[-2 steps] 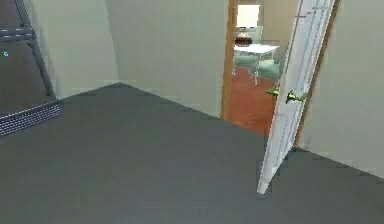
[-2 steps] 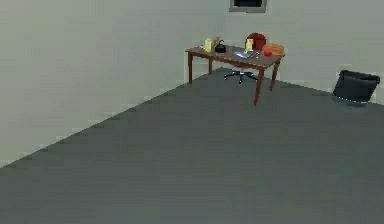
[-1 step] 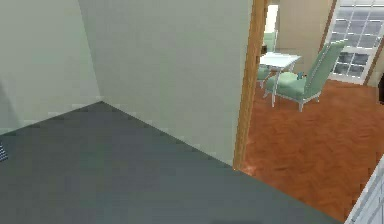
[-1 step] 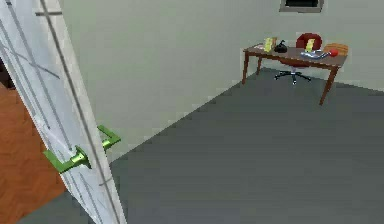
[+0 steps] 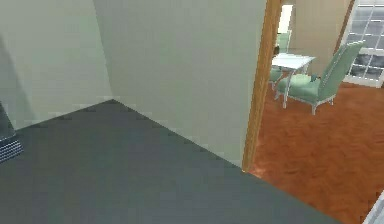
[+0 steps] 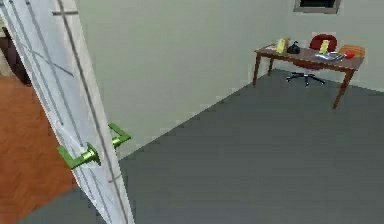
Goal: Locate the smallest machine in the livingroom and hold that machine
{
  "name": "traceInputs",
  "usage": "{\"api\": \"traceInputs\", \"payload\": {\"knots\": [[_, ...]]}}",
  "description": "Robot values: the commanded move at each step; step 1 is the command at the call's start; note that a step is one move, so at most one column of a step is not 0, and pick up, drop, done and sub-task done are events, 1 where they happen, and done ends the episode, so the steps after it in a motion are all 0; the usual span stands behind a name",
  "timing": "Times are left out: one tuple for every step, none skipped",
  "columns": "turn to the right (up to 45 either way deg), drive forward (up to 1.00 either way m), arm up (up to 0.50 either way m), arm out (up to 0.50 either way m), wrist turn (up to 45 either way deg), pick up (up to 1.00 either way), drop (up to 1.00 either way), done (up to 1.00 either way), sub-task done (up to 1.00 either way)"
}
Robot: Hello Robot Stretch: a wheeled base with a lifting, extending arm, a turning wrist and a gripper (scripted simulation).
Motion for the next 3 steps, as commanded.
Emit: {"api": "traceInputs", "payload": {"knots": [[0.0,0.45,0.00,0.00,0.0,0.00,0.00,0.00,0.00],[45.0,0.00,0.00,0.00,0.0,0.00,0.00,0.00,0.00],[3.0,0.00,0.00,0.00,0.0,0.00,0.00,0.00,0.00]]}}
